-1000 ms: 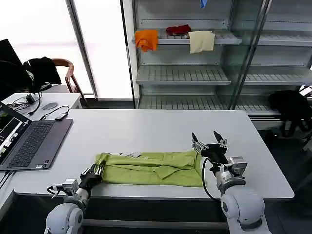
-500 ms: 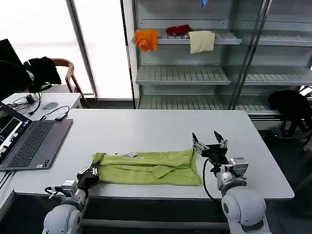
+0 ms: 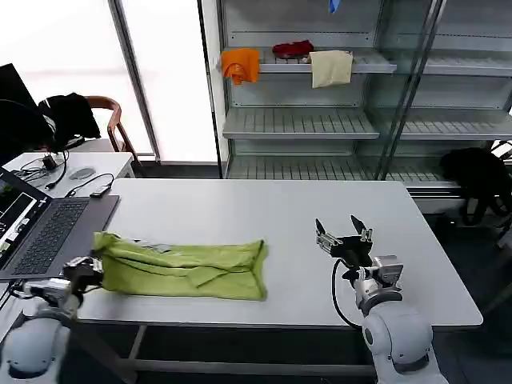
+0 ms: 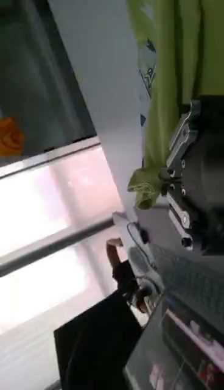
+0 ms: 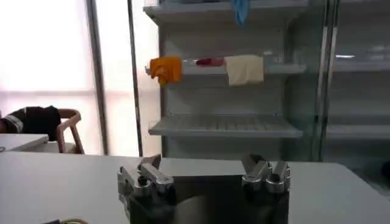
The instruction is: Fold and organize the clothes.
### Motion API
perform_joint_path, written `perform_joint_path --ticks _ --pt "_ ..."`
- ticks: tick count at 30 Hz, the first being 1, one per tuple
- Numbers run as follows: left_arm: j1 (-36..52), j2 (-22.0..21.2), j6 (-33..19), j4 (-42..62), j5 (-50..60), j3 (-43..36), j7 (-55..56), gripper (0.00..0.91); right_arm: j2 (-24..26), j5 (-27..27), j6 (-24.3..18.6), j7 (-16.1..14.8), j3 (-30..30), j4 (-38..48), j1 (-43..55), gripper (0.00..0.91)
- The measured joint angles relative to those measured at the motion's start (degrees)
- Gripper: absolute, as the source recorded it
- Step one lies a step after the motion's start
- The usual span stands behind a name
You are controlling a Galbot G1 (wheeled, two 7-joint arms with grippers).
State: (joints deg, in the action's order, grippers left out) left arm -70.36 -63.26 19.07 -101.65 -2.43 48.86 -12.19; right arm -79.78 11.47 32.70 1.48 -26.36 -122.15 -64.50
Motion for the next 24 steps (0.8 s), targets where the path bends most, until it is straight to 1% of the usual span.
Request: perform_joint_path --ticks 4,9,12,16,24 --pt "0.8 3.4 0.6 0.1 -0.8 2.5 -1.0 0.0 1.2 0.0 -0.8 -0.3 0.9 2.0 1.2 0.907" --pt "1.1 4.2 3.2 -2.7 -5.3 3.0 -0.4 0.0 2.9 0.1 -2.2 0.0 2.2 5.6 2.7 0.907" --pt "1.4 2.9 5.1 -5.2 -6.9 1.9 1.0 0.0 4.0 -0.1 -3.0 0.0 2.7 7.5 3.0 0.907" --pt "1.8 0.0 7.5 -8.9 -7.3 -1.0 3.2 0.0 5.1 -0.3 -3.7 0.1 2.9 9.6 3.7 0.907" --pt "2.6 -6.4 10.9 -12.8 -5.3 -10.2 7.9 0.0 6.3 -1.2 -5.0 -0.2 3.1 11.8 4.0 0.907"
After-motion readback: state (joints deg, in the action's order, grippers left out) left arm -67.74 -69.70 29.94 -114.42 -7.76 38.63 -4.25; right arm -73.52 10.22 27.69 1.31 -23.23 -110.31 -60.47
